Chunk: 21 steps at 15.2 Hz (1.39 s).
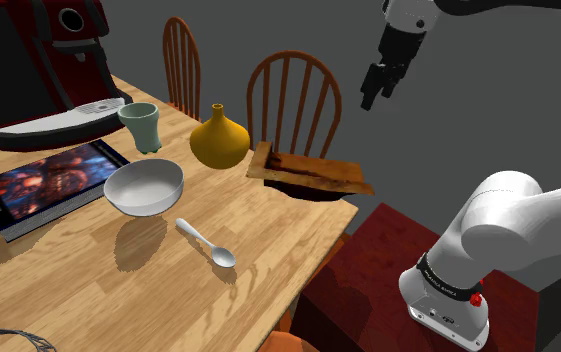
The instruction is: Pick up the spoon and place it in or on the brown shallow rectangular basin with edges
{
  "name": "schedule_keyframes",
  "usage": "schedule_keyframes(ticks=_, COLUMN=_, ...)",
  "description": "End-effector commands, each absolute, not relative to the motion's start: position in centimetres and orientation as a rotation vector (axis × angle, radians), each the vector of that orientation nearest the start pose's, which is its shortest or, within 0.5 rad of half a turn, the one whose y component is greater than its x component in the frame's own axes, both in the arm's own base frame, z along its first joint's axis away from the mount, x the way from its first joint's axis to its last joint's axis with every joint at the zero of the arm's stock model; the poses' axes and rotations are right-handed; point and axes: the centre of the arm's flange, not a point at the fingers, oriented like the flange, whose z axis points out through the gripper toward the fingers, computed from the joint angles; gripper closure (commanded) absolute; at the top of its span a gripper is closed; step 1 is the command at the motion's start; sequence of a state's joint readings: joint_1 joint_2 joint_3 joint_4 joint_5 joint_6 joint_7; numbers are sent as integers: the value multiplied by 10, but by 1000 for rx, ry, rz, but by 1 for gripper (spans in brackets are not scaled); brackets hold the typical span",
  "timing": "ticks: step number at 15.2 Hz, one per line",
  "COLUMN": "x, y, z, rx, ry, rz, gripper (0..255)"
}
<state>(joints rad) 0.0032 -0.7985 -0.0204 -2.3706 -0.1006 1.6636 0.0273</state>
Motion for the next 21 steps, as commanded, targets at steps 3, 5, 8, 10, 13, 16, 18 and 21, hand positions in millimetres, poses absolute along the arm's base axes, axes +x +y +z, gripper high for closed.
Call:
schedule_keyframes(ticks=3, x=317, y=3, z=582, rx=-3212, ry=62, rz=-160, gripper=0)
schedule_keyframes(ticks=5, x=321, y=23, z=568, rx=-3201, ry=68, rz=-171, gripper=0)
schedule_keyframes(ticks=8, x=328, y=54, z=548, rx=-3184, ry=78, rz=-188, gripper=0)
schedule_keyframes(ticks=10, x=333, y=74, z=535, rx=-3173, ry=85, rz=-199, gripper=0)
schedule_keyframes(ticks=13, x=340, y=105, z=515, rx=-3157, ry=94, rz=-215, gripper=0)
schedule_keyframes(ticks=16, x=348, y=137, z=496, rx=-3140, ry=104, rz=-232, gripper=0)
schedule_keyframes(ticks=18, x=354, y=158, z=484, rx=-3129, ry=110, rz=-242, gripper=0)
schedule_keyframes(ticks=21, x=362, y=189, z=466, rx=-3112, ry=120, rz=-258, gripper=0)
